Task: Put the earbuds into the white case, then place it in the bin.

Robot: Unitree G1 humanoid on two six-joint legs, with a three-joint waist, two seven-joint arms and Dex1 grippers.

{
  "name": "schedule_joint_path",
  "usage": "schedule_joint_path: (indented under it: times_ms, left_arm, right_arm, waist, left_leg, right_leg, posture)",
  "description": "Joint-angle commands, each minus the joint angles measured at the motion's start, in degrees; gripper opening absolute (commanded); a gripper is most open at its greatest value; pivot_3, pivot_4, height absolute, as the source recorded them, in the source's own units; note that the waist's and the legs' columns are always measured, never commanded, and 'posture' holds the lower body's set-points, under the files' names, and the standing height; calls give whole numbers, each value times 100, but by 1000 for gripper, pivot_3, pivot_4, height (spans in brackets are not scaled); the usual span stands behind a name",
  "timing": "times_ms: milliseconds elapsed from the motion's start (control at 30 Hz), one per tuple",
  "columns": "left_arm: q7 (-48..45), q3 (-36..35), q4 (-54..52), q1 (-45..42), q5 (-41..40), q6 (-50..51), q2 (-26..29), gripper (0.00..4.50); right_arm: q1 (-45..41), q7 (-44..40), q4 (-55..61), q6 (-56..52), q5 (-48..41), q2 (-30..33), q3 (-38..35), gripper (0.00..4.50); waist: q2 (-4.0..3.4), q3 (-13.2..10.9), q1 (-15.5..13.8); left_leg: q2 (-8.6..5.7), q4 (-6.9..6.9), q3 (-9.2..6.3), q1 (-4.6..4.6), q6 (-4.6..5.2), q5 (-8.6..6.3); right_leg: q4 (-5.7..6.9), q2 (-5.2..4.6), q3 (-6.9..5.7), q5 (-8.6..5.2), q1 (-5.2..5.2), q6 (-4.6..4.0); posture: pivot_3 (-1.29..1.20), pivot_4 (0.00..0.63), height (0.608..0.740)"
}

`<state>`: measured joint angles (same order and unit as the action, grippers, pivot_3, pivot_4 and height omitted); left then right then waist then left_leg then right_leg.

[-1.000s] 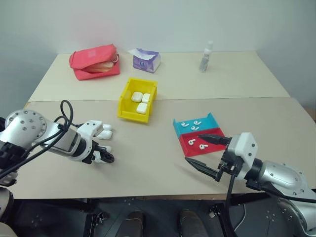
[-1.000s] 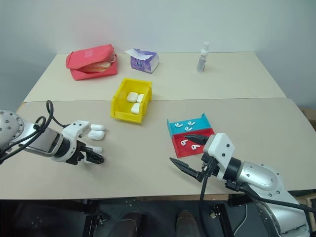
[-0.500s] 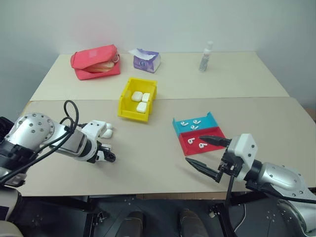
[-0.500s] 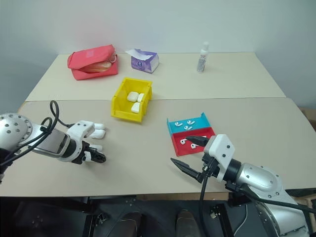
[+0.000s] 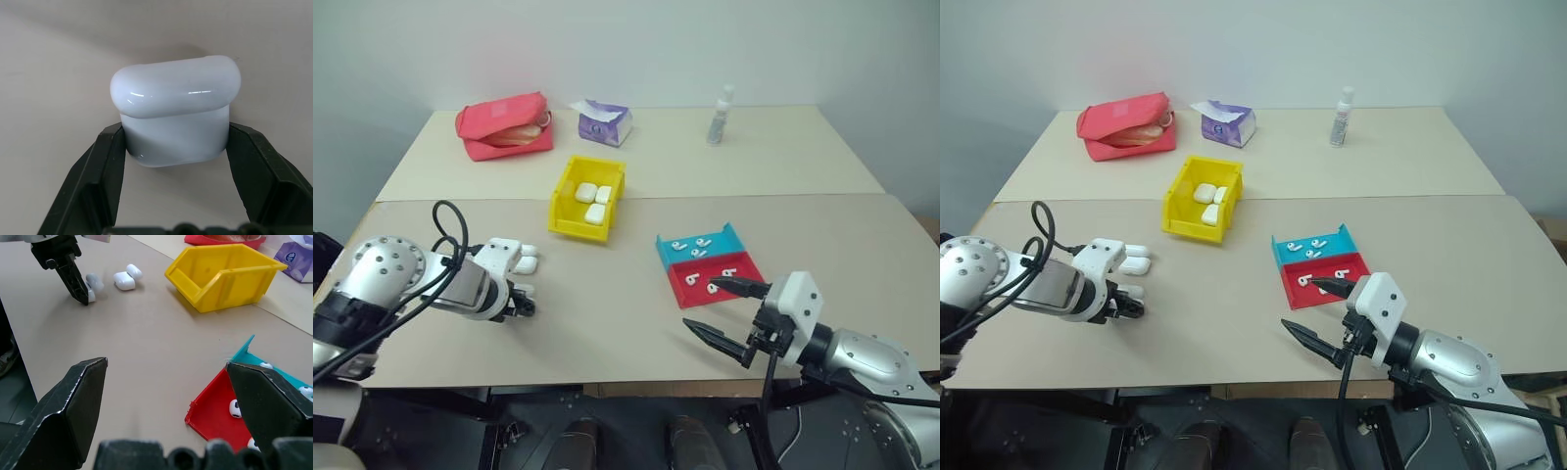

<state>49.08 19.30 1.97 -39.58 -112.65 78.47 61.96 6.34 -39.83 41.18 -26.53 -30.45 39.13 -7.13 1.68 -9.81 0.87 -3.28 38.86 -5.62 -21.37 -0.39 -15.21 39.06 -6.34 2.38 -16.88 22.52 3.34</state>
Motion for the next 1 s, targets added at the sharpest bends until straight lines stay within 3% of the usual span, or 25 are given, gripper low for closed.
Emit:
schedule_joint_path:
  times_ms: [33,100,200,300,400,700,833,1000]
  left_arm:
    - [-521,-536,-497,-9,-35,-34,640,2834]
    - [-1133,-984,-940,146,8,-14,1080,2834]
    - [-2578,-2269,-1765,904,1081,-332,1254,2834]
    - [-4320,-3265,-2762,2078,3213,-1996,763,2834]
    - [-5910,-3098,-2900,2418,4689,-3363,346,2834]
    - [-9408,-2181,-1492,1339,6633,-5733,-1282,2834]
    - [-10925,-1941,-952,954,7028,-6523,-1680,2834]
    - [-11530,-1789,-699,545,7351,-6819,-2186,2834]
  right_arm:
    - [1,-33,73,159,-51,-6,-187,4500]
    - [-14,-62,55,142,-91,14,-242,4500]
    - [-63,-157,-30,140,-149,70,-363,4500]
    - [-321,-188,-143,63,-196,112,-438,4500]
    - [-568,-188,-208,-45,-265,185,-513,4500]
    - [-666,-231,0,-539,-733,743,-1048,4500]
    - [-671,-428,-127,-729,-653,1244,-1184,4500]
    - [-1181,-491,-354,-1250,-518,2031,-932,4500]
  waist:
    - [7,-4,11]
    - [7,-4,7]
    - [5,-4,2]
    - [-7,-3,-24]
    - [-5,-4,-52]
    - [-2,-5,-121]
    - [-2,-6,-117]
    - [-2,-6,-59]
  left_leg:
    - [0,-4,0,-3,0,0]
    - [1,-5,0,-16,0,0]
    - [1,-4,6,-45,-1,1]
    - [6,-12,16,-38,-6,6]
    - [7,-16,21,-35,-7,15]
    - [15,-14,16,-73,16,19]
    - [13,-4,20,-89,22,16]
    - [15,-4,21,-90,38,25]
  right_leg:
    - [-2,2,0,0,6,0]
    - [-4,1,0,0,18,-1]
    - [-3,0,4,4,49,-4]
    - [-7,2,6,10,51,-14]
    - [-15,9,0,19,39,-26]
    - [-101,23,-13,71,30,-8]
    - [-105,19,-10,75,41,-1]
    - [-102,21,-12,83,42,2]
  posture:
    - [0,150,740]
    - [0,150,740]
    - [0,150,740]
    - [0,150,740]
    - [0,150,740]
    - [0,150,740]
    - [0,150,740]
    - [0,150,740]
